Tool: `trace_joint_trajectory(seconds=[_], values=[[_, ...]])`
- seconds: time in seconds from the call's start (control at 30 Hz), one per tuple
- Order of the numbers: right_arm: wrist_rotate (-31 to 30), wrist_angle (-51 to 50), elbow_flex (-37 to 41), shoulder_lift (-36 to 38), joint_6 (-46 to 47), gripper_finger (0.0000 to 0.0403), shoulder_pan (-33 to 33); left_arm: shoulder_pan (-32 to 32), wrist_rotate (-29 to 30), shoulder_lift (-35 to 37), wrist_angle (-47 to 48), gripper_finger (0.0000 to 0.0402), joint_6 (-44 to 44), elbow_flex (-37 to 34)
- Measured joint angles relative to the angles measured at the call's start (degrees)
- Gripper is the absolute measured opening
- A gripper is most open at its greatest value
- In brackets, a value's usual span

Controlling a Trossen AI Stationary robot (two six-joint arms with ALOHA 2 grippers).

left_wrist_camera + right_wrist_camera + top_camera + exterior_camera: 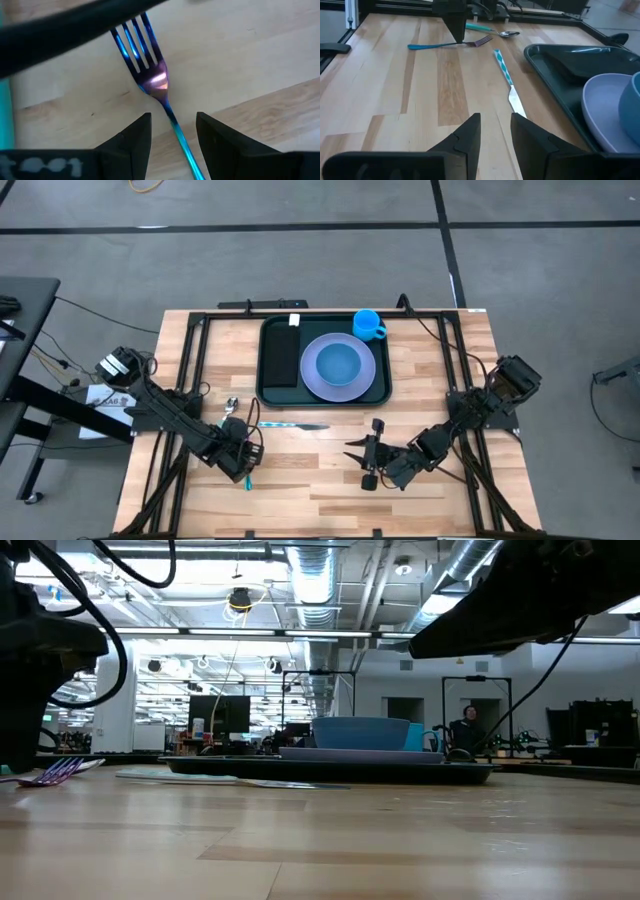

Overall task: Set up tray
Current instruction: Put the blue fork on the black napkin

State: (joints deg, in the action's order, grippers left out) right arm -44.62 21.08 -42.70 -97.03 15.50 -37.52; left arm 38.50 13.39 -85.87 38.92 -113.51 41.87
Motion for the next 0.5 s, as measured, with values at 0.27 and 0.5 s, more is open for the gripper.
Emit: trace_joint_trajectory(seconds=[0.27, 0.5], values=[[1.1, 0.1, 0.0, 0.0, 0.0, 0.01, 0.0, -0.2, -1.1, -1.7, -2.0, 0.0143, 0.1, 0.0], [1.2, 0.0, 0.0, 0.0, 0.0, 0.01, 0.0, -0.8, -1.9, -4.9, -2.6, 0.0143, 0.4, 0.4]])
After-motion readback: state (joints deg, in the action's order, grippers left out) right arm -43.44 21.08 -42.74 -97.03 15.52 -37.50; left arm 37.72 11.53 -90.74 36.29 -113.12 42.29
